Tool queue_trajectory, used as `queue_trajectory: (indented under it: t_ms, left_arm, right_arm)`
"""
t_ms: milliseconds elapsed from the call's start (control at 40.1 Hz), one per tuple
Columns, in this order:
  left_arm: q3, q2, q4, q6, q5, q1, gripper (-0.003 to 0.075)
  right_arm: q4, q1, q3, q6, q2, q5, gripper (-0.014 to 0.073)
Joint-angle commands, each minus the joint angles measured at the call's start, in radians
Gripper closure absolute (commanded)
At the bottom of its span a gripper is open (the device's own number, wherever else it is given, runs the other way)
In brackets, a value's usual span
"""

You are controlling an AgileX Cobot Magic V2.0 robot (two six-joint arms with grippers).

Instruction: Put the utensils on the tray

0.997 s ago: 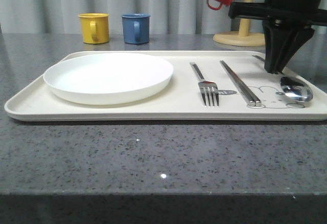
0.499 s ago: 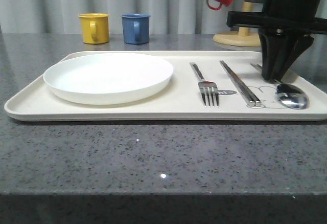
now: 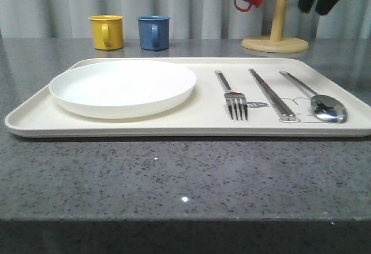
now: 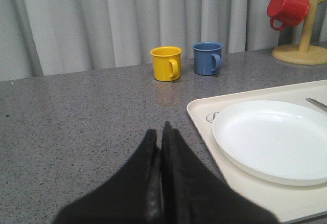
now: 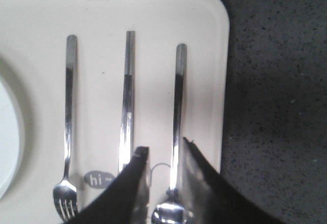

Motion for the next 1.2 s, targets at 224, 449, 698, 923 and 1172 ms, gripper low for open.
queue_trajectory:
  t_ms: [224, 449, 698, 923, 1172]
  left_arm:
    - [-0.027, 0.011, -0.011, -0.002, -0.077, -0.005, 0.0738]
    - [-0.027, 0.011, -0.011, -0.002, -0.077, -0.005, 0.0738]
    - [-0.027, 0.011, -0.011, -0.002, -0.077, -0.005, 0.0738]
    - [-0.027, 0.011, -0.011, -0.002, -0.077, -0.005, 0.0738]
    - [-0.027, 0.011, -0.011, -0.002, -0.077, -0.005, 0.0738]
  right_arm:
    - [-0.008, -0.003, 0.205, -0.115, -0.337, -0.189, 0.0662]
    - [-0.01, -0.003, 0.588, -0.189, -0.637, -0.444, 0.0662]
    - [-0.011, -0.003, 1.027, -0.196, -1.035, -0.738, 0.0662]
    - [-0.011, -0.003, 1.227, -0.196, -1.382, -0.784, 0.0662]
    - [-0.011, -0.003, 1.265, -0.196, -1.525, -0.778, 0.0662]
